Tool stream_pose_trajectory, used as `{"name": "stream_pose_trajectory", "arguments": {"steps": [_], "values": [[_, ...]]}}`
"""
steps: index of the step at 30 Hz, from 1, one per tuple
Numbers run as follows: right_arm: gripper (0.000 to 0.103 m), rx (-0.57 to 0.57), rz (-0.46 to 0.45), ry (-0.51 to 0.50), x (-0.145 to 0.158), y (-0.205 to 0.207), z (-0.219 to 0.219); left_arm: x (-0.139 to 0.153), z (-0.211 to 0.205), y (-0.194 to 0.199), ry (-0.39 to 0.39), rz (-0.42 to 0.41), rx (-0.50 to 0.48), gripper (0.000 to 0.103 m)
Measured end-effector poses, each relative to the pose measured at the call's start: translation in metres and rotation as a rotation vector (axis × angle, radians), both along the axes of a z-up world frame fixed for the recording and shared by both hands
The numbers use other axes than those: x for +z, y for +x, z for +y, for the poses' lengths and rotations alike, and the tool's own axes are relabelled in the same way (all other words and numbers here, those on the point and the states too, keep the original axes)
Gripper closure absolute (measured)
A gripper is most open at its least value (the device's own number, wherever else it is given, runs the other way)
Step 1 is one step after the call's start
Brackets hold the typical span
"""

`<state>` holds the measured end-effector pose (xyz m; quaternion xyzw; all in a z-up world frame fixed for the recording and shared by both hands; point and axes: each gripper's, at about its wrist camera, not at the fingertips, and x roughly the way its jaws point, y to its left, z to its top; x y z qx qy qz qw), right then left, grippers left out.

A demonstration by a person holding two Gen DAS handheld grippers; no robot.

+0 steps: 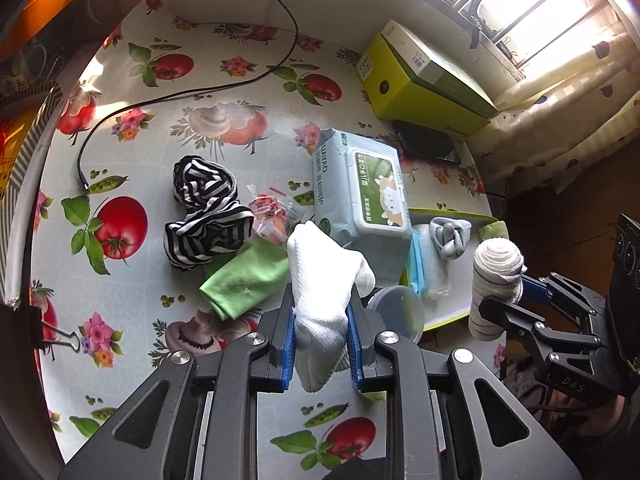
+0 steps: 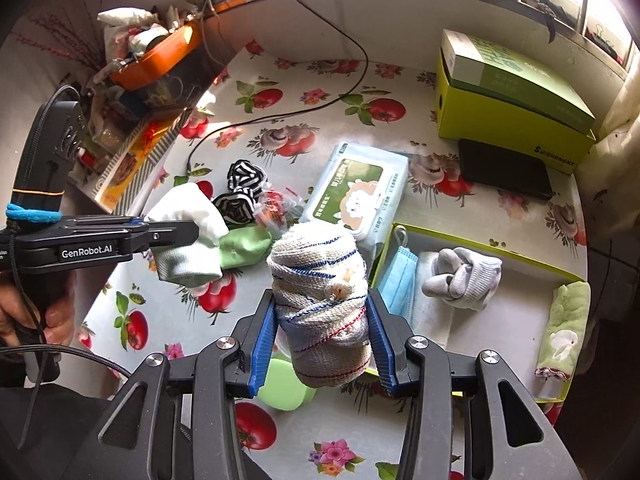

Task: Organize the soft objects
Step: 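Lift and carry the white sock and rolled towel over the white tray, then lower the rolled towel and white sock into the tray and open both grippers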

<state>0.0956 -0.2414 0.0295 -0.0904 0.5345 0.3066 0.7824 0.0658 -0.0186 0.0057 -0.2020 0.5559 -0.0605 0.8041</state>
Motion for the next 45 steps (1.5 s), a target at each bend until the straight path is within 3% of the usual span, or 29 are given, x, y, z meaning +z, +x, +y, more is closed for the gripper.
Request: {"name": "stream_pose_trajectory", "arguments": {"steps": [23, 36, 45], "values": [[0.061, -0.260, 0.001, -0.008, -0.010, 0.031, -0.103, 0.023, -0.086, 0.041, 0.009, -0.041, -0.209, 0.081], [0.061, -0.388, 0.073, -0.059, -0.056, 0.060, -0.145, 0.020, -0.115, 0.053, 0.018, -0.025, -0.280, 0.081], [0.061, -0.416, 0.094, -0.089, -0.082, 0.091, -0.161, 0.019, -0.129, 0.061, 0.023, -0.022, -0.308, 0.081]]}}
